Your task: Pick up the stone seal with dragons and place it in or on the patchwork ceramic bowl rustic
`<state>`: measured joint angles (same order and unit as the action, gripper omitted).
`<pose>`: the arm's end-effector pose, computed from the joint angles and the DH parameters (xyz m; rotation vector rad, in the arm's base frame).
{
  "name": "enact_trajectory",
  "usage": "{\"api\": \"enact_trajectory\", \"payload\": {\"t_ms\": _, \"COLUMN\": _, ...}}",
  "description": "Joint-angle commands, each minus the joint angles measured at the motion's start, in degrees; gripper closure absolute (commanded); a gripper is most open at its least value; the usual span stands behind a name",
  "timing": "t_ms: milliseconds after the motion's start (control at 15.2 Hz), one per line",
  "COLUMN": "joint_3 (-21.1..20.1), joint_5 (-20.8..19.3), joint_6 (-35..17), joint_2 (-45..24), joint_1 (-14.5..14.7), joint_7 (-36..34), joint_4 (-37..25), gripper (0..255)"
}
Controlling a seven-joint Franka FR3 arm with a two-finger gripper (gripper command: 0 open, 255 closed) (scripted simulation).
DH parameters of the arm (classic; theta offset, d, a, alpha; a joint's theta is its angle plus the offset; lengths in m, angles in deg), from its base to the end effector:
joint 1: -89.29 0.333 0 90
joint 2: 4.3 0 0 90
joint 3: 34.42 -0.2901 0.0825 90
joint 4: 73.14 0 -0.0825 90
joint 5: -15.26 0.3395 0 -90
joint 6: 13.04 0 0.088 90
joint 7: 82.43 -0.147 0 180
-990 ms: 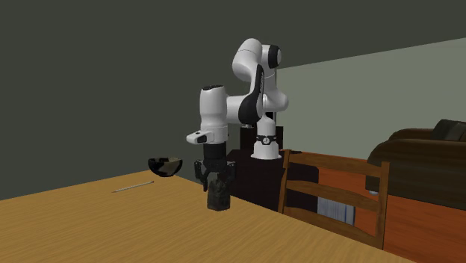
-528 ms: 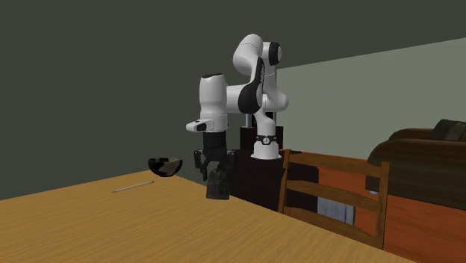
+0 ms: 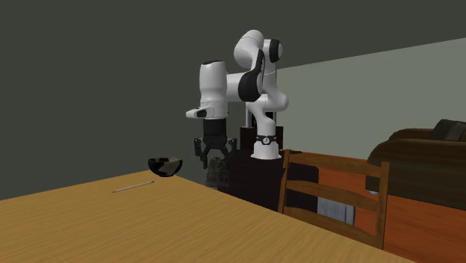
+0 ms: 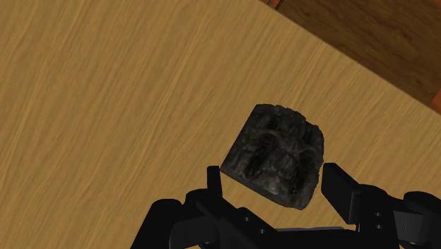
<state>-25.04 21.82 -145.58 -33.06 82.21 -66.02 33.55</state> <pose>0.5683 -0.1594 0.2158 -3.1240 0.0968 0.0612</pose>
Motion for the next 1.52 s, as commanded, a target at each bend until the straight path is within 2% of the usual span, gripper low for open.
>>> {"api": "enact_trajectory", "payload": {"t_ms": 0, "joint_3": 0.1, "joint_5": -0.3, "joint_6": 1.3, "joint_2": 1.1, "joint_1": 0.1, "joint_7": -0.2, "joint_4": -0.3, "gripper": 255}}
{"api": "enact_trajectory", "payload": {"t_ms": 990, "joint_3": 0.9, "joint_5": -1.8, "joint_6": 10.3, "joint_2": 7.5, "joint_1": 0.7, "joint_7": -1.2, "joint_4": -2.9, "gripper": 255}}
{"api": "enact_trajectory", "payload": {"t_ms": 1452, "joint_3": 3.9, "joint_5": -2.3, "joint_6": 8.1, "joint_2": 13.3, "joint_1": -4.0, "joint_7": 6.5, "joint_4": 5.2, "gripper": 255}}
